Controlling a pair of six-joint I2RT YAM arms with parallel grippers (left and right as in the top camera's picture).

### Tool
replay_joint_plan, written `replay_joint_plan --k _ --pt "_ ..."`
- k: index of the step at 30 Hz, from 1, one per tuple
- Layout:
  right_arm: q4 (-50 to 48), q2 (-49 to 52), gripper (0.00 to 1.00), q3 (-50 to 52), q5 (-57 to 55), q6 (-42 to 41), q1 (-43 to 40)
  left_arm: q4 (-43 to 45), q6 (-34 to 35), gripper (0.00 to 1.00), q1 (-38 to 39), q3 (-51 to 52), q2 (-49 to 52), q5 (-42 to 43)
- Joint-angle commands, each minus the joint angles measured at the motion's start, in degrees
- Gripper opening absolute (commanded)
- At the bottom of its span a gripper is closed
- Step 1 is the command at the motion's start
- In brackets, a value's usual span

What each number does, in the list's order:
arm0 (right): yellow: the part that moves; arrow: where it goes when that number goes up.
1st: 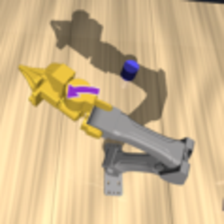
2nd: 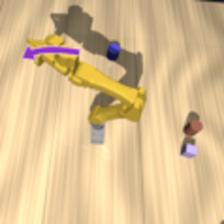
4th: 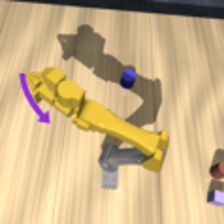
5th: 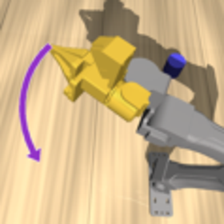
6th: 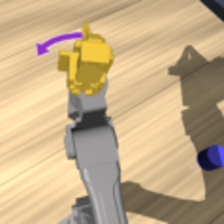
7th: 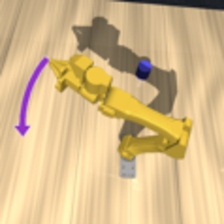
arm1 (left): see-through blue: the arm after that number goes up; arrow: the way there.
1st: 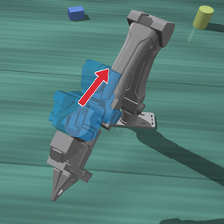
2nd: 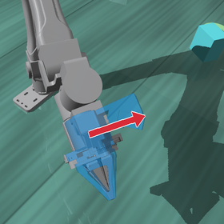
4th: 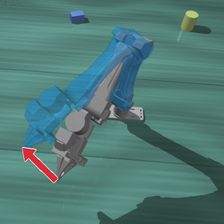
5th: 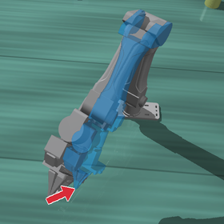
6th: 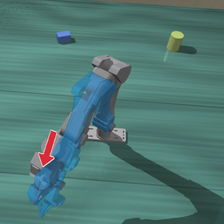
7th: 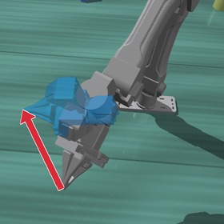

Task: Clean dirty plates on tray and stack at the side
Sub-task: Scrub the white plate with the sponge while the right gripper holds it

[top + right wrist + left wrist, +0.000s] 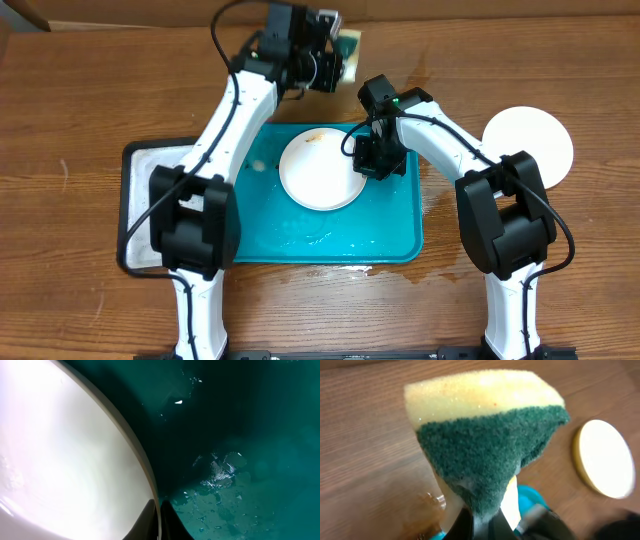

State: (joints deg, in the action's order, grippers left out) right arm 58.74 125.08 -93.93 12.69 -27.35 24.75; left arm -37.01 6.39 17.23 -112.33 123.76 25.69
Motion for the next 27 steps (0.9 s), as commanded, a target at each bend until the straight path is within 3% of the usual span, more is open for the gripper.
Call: replay_joint_plan --k 1,7,12,27 --pt "0.07 -0.83 0.04 -0.20 -0.44 0.15 0.09 -6.49 1.31 0.04 0.09 -3.89 -4.07 2.43" --pt "0.04 -0.83 0.04 -0.20 -0.44 0.15 0.09 -30.84 -3.28 0.04 0.26 -3.67 -3.78 2.51" --pt "0.02 -0.83 0.04 -0.20 -0.46 0.35 0.09 -42.40 -11.13 0.04 1.29 -1.51 -1.27 2.43" --pt "-0.15 -0.83 0.04 -0.20 -0.44 0.33 0.09 -32.70 -11.78 0.04 0.70 6.23 6.47 -0.59"
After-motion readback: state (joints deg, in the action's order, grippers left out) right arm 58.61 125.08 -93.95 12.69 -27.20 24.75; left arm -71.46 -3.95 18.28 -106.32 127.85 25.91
